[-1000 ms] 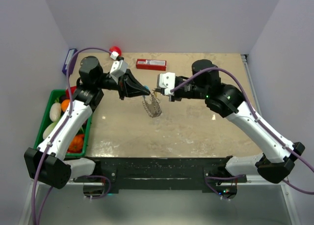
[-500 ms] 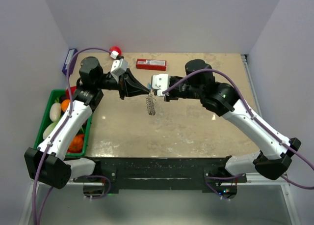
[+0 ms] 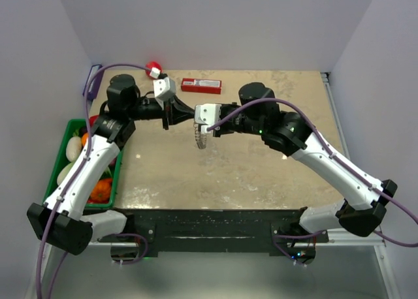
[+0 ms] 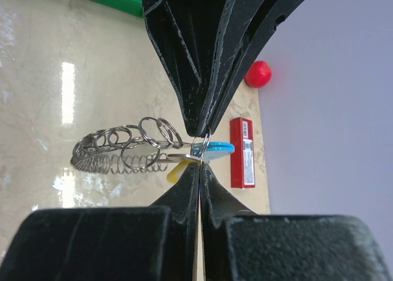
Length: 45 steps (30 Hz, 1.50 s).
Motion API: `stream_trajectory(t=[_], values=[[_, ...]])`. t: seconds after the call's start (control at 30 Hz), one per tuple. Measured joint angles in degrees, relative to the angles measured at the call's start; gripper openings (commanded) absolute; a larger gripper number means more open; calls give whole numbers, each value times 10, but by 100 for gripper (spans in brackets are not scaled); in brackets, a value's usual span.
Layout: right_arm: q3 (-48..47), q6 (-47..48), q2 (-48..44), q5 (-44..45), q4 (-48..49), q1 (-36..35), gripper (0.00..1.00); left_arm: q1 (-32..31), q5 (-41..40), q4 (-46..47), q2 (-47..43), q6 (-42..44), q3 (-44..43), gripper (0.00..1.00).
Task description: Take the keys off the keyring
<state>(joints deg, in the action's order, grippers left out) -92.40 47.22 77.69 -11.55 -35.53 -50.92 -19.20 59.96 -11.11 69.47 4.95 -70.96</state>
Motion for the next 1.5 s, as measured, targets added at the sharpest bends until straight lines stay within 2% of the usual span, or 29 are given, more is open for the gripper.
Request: stream_trajectory(t=[0.2, 0.33, 0.77, 1.07, 1.5], values=[[12, 4, -1, 31, 4, -2, 0, -48, -102, -76, -2, 99, -25, 0], [20, 5, -1, 39, 4, -3, 0, -63, -137, -100, -3, 136, -27, 0], [28, 14, 2, 72, 13, -21, 0, -71, -156, -130, -7, 172, -35, 0], [2, 29, 42, 100, 2, -40, 0, -79, -192, -168, -7, 187, -37, 0], [1, 41, 42, 119, 0, -47, 0, -83, -202, -170, -7, 187, -37, 0]])
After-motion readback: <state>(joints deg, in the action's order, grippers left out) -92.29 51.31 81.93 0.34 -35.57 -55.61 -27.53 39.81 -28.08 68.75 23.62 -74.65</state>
